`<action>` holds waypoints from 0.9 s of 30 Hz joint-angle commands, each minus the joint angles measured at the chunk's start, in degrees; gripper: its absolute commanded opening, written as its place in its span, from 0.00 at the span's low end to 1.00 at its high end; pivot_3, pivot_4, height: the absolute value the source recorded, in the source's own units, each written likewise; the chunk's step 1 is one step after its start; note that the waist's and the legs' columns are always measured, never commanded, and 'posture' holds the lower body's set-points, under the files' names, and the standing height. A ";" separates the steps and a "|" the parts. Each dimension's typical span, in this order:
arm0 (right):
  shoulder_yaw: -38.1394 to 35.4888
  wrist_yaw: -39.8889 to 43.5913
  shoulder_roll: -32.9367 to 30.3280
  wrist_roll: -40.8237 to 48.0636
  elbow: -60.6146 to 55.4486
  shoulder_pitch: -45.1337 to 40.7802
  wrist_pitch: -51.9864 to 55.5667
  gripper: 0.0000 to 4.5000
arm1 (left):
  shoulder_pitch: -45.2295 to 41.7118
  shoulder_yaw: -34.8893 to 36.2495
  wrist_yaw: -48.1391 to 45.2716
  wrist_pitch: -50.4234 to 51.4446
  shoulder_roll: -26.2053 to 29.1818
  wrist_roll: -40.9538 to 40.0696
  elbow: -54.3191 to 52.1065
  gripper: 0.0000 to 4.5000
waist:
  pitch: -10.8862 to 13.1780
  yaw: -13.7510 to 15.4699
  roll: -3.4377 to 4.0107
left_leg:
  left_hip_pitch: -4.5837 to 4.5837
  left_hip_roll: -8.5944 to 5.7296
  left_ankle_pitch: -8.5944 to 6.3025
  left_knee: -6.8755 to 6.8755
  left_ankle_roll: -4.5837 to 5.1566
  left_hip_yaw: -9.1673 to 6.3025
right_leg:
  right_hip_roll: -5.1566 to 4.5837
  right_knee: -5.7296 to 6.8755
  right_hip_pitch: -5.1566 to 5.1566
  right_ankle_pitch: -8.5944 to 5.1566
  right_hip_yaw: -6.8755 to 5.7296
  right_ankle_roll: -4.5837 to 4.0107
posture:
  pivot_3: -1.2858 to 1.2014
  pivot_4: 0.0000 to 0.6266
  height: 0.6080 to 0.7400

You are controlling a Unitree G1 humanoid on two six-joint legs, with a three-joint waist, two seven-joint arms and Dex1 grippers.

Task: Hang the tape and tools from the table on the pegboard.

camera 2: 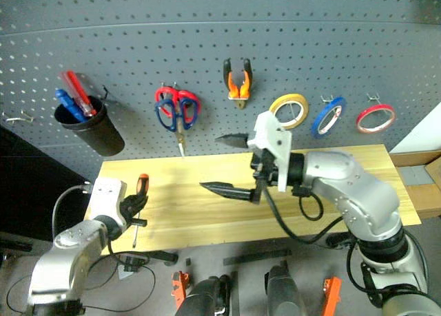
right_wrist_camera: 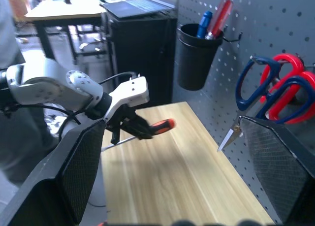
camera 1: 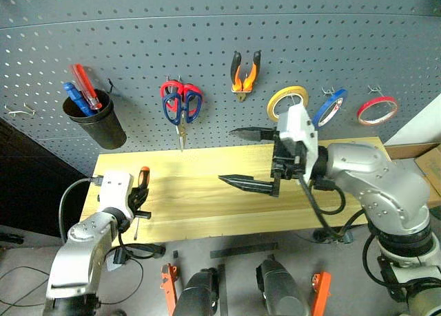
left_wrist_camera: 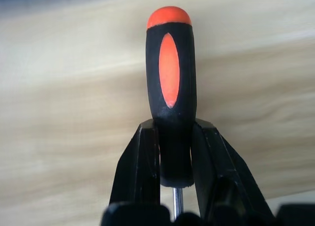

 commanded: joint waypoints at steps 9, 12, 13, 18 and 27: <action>-3.38 6.10 -2.68 -2.13 7.95 -6.03 -6.90 1.00 | -16.66 7.11 5.92 -12.59 1.60 2.28 -10.95 0.12 | -0.07 1.39 -0.06 | 0.00 0.01 0.03 0.08 -0.04 0.00 | 0.03 0.21 -0.02 0.02 -0.10 0.00 | 0.46 0.32 1.00; -3.50 7.07 -2.65 -2.40 9.44 -7.01 -7.89 1.00 | -25.46 8.94 7.35 -12.55 3.40 1.32 -8.45 0.12 | -0.13 1.44 -0.09 | -0.01 -0.02 0.04 0.09 -0.06 0.06 | 0.03 0.21 -0.04 0.02 -0.08 0.00 | 0.46 0.30 1.00; -3.44 7.42 -2.60 -2.63 9.91 -7.23 -8.26 1.00 | -27.87 9.30 7.85 -12.47 3.62 1.09 -7.70 0.12 | -0.15 1.46 -0.13 | -0.03 -0.03 0.04 0.10 -0.06 0.06 | 0.03 0.20 -0.04 0.02 -0.10 0.01 | 0.46 0.30 1.00; -3.03 8.46 -1.84 -3.70 11.78 -7.95 -10.03 1.00 | -38.61 10.83 10.59 -10.72 3.33 -1.28 -4.53 0.12 | -0.37 1.49 -0.34 | -0.06 -0.06 0.04 0.09 -0.06 0.05 | 0.01 0.10 -0.05 0.03 -0.23 0.03 | 0.47 0.26 1.00; -2.55 9.01 -0.21 -5.10 13.64 -9.14 -11.45 1.00 | -37.66 15.60 10.15 -16.05 6.47 -0.15 6.17 0.12 | -0.66 1.33 -0.44 | -0.03 -0.05 0.12 0.12 -0.20 0.03 | 0.02 0.28 -0.16 0.04 -0.31 0.03 | 0.47 0.25 1.00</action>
